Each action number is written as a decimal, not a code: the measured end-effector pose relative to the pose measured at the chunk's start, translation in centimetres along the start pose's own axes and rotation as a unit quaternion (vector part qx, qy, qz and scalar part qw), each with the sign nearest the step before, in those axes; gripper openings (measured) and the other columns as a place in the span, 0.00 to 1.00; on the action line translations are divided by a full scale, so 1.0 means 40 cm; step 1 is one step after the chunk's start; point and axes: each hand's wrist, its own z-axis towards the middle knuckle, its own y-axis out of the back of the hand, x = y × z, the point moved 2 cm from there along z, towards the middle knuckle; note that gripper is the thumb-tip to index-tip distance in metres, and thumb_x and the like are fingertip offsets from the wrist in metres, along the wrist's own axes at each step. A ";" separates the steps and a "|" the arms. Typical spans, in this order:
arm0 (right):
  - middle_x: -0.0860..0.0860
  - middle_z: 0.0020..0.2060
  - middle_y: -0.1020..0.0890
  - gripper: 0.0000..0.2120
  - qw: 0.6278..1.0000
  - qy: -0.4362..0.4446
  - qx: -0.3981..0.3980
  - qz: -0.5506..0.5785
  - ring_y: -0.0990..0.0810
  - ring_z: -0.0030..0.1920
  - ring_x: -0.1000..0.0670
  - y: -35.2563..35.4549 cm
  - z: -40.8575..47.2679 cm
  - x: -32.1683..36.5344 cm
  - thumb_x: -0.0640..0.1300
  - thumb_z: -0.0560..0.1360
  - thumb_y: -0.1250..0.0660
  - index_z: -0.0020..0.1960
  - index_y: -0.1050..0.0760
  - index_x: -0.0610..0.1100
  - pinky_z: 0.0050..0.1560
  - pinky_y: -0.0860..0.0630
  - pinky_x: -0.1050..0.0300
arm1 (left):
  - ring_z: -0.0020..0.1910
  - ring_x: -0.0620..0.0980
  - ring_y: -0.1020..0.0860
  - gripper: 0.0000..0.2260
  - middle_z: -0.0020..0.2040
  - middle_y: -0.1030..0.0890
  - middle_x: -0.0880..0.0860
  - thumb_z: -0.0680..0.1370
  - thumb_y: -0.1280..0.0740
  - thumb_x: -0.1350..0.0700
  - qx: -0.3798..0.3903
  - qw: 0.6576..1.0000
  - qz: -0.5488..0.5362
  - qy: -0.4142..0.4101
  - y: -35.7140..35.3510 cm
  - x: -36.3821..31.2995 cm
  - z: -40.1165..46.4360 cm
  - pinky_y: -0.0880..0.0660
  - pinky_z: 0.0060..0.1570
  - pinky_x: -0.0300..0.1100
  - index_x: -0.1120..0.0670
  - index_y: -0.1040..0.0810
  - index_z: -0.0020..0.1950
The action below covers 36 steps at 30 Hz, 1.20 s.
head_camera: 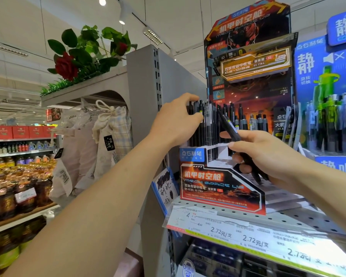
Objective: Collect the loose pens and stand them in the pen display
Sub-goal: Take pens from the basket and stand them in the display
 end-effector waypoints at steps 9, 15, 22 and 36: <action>0.49 0.35 0.27 0.10 0.998 0.003 0.019 0.059 0.28 0.29 0.52 -0.012 -0.007 0.004 0.40 0.84 0.39 0.61 0.21 0.49 0.28 0.29 0.62 | 0.31 0.42 0.24 0.20 0.27 0.25 0.46 0.77 0.36 0.52 -0.051 0.999 -0.016 -0.013 -0.004 -0.012 -0.011 0.28 0.37 0.38 0.41 0.26 0.68; 0.54 0.32 0.27 0.09 0.999 0.028 0.022 0.026 0.32 0.27 0.54 -0.009 -0.012 0.009 0.44 0.84 0.39 0.56 0.19 0.47 0.27 0.33 0.62 | 0.34 0.37 0.21 0.09 0.37 0.18 0.42 0.80 0.35 0.49 0.008 0.976 -0.216 -0.007 -0.043 -0.048 -0.068 0.27 0.35 0.33 0.45 0.20 0.59; 0.41 0.38 0.27 0.14 0.999 0.022 0.018 -0.045 0.30 0.30 0.50 -0.007 -0.016 0.004 0.50 0.84 0.37 0.42 0.25 0.44 0.33 0.31 0.55 | 0.47 0.49 0.17 0.05 0.44 0.17 0.49 0.78 0.30 0.53 0.015 0.978 -0.207 -0.021 -0.056 -0.064 -0.093 0.20 0.52 0.52 0.50 0.20 0.54; 0.52 0.43 0.18 0.10 0.997 0.041 -0.042 -0.050 0.25 0.30 0.53 0.005 -0.010 0.005 0.49 0.84 0.39 0.57 0.19 0.58 0.29 0.30 0.63 | 0.45 0.48 0.15 0.08 0.51 0.19 0.54 0.80 0.32 0.62 -0.209 0.885 -0.410 0.071 0.035 0.004 -0.050 0.20 0.37 0.37 0.50 0.20 0.55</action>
